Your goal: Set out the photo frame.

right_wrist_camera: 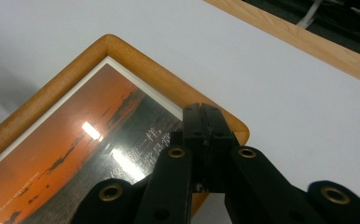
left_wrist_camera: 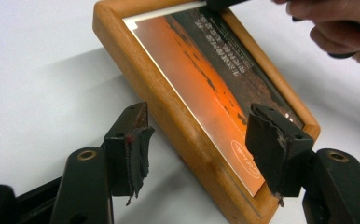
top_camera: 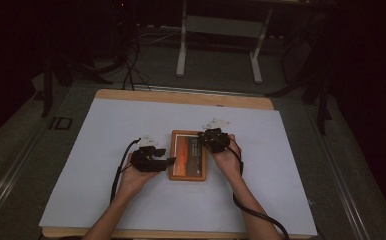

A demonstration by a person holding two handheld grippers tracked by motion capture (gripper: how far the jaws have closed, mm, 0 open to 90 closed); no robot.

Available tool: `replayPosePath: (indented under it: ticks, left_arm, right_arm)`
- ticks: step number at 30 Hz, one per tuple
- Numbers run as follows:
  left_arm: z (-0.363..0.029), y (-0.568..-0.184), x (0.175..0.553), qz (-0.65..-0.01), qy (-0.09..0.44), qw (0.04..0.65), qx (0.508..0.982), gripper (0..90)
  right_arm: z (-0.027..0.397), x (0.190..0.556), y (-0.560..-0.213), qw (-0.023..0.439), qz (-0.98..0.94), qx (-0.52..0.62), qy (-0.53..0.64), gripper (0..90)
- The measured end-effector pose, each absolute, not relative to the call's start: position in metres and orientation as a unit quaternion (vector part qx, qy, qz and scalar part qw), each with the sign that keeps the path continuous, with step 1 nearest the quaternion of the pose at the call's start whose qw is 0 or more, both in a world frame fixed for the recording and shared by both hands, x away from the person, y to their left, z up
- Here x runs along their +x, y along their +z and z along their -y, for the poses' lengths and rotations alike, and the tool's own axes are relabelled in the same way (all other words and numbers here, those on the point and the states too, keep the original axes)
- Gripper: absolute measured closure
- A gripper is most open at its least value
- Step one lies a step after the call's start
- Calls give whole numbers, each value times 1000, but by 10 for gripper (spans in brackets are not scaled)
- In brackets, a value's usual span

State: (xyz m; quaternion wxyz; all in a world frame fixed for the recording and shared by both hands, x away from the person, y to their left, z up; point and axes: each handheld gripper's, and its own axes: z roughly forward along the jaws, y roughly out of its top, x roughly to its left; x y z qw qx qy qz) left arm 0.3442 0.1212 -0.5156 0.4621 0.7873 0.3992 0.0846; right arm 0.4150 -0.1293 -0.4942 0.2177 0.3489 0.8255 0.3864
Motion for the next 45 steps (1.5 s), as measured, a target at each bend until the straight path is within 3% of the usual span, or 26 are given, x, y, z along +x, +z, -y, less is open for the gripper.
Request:
replayPosePath:
  ticks: [21, 45]
  left_arm:
    - [-109, -519, 339, -401, 76, 460, 788, 312]
    - [-83, -520, 329, -393, 40, 468, 791, 272]
  right_arm:
    - [135, 419, -497, 213, -822, 361, 387, 897]
    - [149, 427, -507, 206, -818, 389, 370, 898]
